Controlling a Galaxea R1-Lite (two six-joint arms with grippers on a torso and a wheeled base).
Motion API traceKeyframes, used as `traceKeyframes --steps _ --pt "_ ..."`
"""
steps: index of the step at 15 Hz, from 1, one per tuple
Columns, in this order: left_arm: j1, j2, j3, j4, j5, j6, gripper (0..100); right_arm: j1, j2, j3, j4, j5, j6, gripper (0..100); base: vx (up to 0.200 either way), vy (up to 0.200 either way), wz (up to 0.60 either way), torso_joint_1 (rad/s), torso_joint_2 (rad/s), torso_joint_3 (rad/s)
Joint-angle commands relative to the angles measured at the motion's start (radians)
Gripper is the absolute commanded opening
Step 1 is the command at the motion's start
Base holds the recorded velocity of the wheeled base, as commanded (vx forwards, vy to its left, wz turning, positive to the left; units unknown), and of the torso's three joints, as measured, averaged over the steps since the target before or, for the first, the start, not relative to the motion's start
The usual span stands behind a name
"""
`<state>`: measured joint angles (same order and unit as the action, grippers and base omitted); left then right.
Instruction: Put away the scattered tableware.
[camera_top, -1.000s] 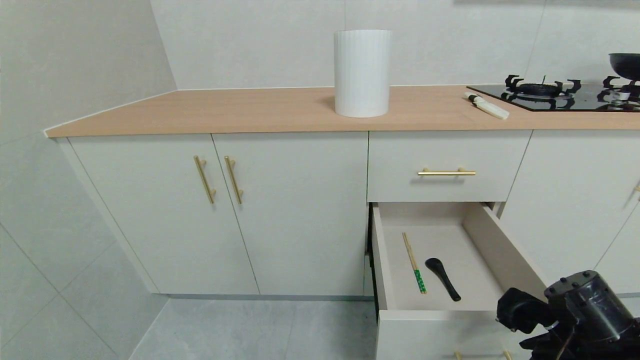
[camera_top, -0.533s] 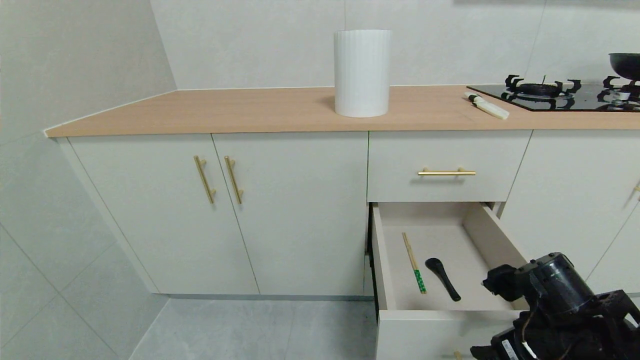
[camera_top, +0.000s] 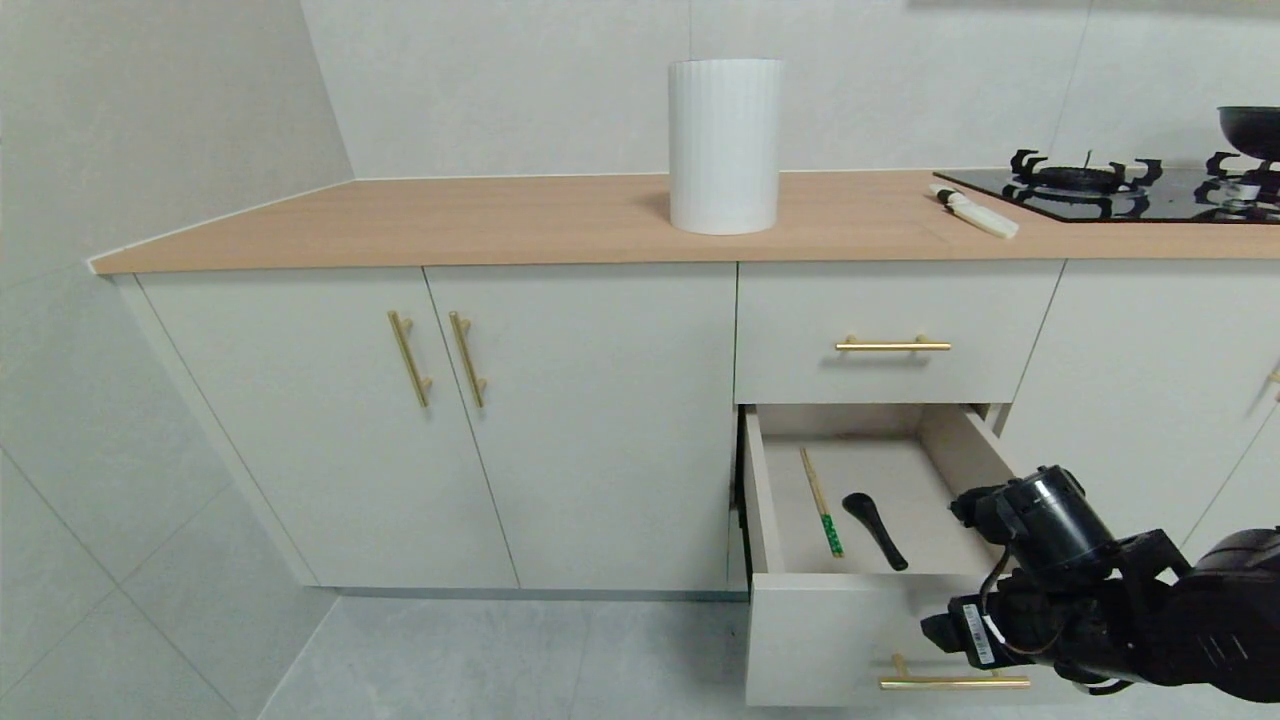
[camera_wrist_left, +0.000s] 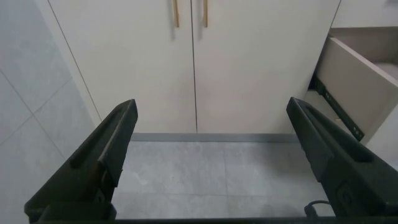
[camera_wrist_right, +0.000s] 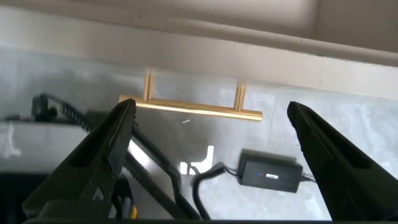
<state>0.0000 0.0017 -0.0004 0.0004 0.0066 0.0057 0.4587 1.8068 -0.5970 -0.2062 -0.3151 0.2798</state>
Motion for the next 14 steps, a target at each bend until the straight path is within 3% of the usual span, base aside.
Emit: traceKeyframes --steps 1,5,11,14 --pt "0.000 0.000 0.000 0.000 0.001 0.000 100 -0.014 0.069 -0.041 -0.016 -0.013 0.041 100 0.000 0.000 0.00 0.000 0.00 0.000" --pt "0.000 0.000 0.000 0.000 0.001 0.000 100 -0.035 0.174 -0.092 -0.096 -0.068 0.093 100 0.000 0.000 0.00 0.000 0.00 0.000" --pt "0.000 0.000 0.000 0.000 0.001 0.000 100 -0.086 0.298 -0.127 -0.372 -0.068 0.078 100 0.000 0.000 0.00 0.000 0.00 0.000" --pt "0.000 0.000 0.000 0.001 0.001 0.000 100 -0.137 0.338 -0.219 -0.374 -0.065 0.025 100 0.000 0.000 0.00 0.000 0.00 0.000"
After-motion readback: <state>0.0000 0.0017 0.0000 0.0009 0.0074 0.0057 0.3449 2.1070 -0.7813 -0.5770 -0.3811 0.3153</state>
